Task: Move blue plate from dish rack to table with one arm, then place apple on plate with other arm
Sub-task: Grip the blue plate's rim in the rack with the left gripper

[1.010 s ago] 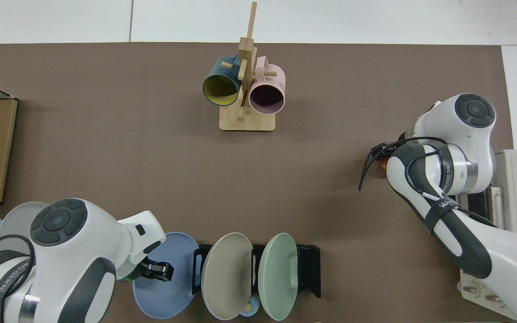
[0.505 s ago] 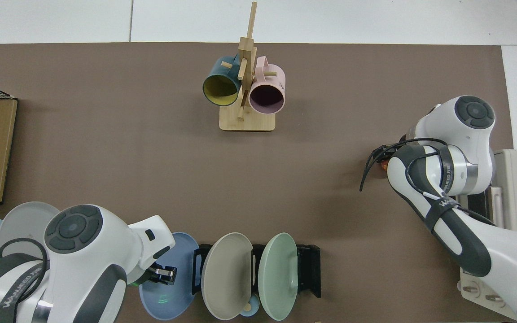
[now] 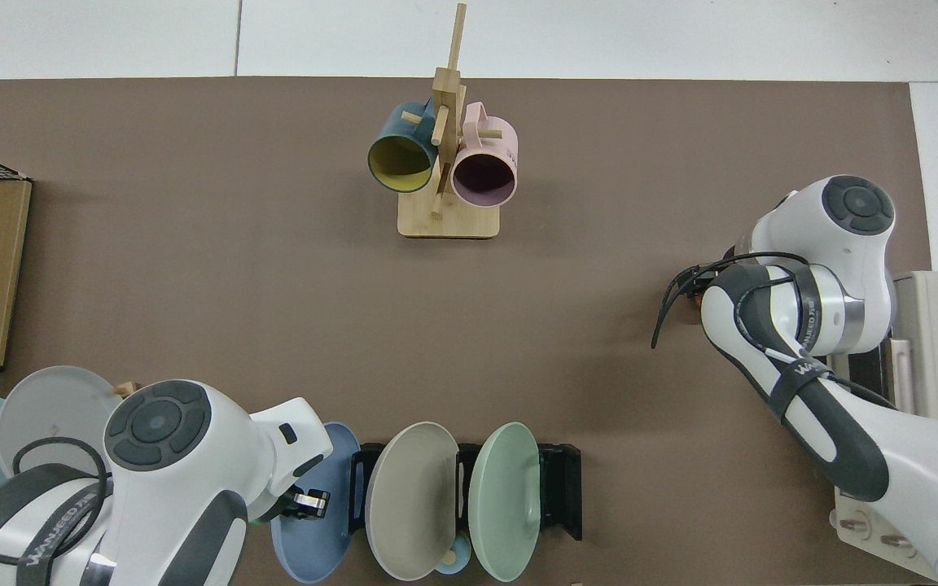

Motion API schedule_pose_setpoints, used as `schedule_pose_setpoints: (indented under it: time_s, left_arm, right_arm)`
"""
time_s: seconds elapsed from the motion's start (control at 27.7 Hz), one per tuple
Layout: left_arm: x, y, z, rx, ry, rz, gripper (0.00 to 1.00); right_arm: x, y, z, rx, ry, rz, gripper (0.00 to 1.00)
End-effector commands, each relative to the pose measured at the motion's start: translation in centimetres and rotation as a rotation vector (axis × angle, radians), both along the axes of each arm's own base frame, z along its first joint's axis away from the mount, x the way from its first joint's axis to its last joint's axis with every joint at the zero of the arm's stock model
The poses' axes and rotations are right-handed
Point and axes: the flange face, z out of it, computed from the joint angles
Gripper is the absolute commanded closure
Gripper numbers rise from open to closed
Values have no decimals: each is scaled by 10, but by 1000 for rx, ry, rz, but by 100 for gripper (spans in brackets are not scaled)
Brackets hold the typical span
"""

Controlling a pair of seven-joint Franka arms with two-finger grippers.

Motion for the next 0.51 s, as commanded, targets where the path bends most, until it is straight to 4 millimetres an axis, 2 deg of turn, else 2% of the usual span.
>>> schedule_pose_setpoints:
  time_s: [0.0, 0.25, 0.36, 0.47]
  left_arm:
    - [3, 3, 30, 63, -25, 17, 100]
    - [29, 23, 70, 51, -90, 57, 100]
    - [41, 33, 68, 20, -92, 74, 100]
    - [60, 51, 66, -58, -107, 79, 95]
  right_arm:
    - [2, 5, 15, 9, -4, -17, 89]
    - [7, 7, 39, 11, -16, -17, 90]
    - [8, 7, 51, 13, -21, -18, 90]
    - [8, 7, 68, 15, -31, -24, 90]
